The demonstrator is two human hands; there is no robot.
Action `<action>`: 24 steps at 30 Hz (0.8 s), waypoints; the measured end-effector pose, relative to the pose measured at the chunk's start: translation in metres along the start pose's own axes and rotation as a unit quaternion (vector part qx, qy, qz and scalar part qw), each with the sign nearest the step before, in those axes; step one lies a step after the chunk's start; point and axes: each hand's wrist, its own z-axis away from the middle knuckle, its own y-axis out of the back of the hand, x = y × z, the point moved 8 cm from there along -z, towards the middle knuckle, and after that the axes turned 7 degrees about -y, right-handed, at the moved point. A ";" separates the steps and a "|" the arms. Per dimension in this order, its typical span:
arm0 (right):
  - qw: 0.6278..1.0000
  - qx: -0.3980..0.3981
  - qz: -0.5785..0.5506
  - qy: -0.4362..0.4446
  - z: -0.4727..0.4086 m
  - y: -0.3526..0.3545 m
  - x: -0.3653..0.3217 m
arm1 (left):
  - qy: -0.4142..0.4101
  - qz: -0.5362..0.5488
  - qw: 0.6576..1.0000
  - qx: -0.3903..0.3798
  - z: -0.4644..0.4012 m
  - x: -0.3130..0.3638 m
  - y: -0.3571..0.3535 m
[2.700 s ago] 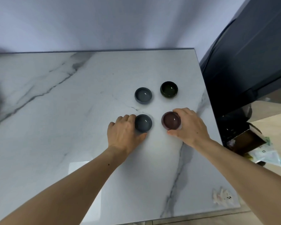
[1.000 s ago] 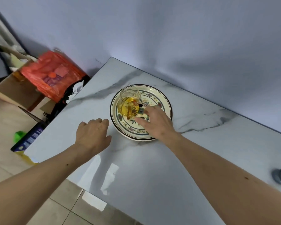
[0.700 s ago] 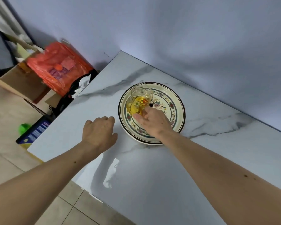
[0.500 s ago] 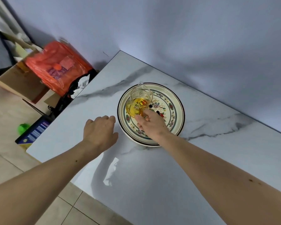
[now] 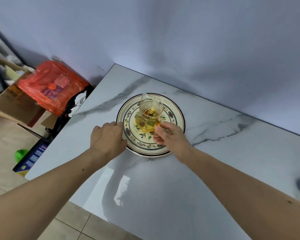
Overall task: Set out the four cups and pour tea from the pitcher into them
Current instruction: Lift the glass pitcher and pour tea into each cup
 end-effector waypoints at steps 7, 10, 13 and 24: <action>0.999 0.031 -0.015 0.028 0.036 0.073 0.003 | -0.052 -0.029 0.998 -0.008 0.002 0.063 0.001; 0.997 0.057 0.000 0.044 0.060 0.115 0.014 | -0.079 -0.038 0.996 -0.010 0.006 0.109 0.000; 0.996 0.077 0.010 0.046 0.084 0.159 0.031 | -0.103 -0.052 0.993 -0.009 0.010 0.159 -0.002; 0.991 0.126 0.030 0.044 0.164 0.337 0.102 | -0.137 -0.026 0.990 -0.011 0.031 0.346 -0.035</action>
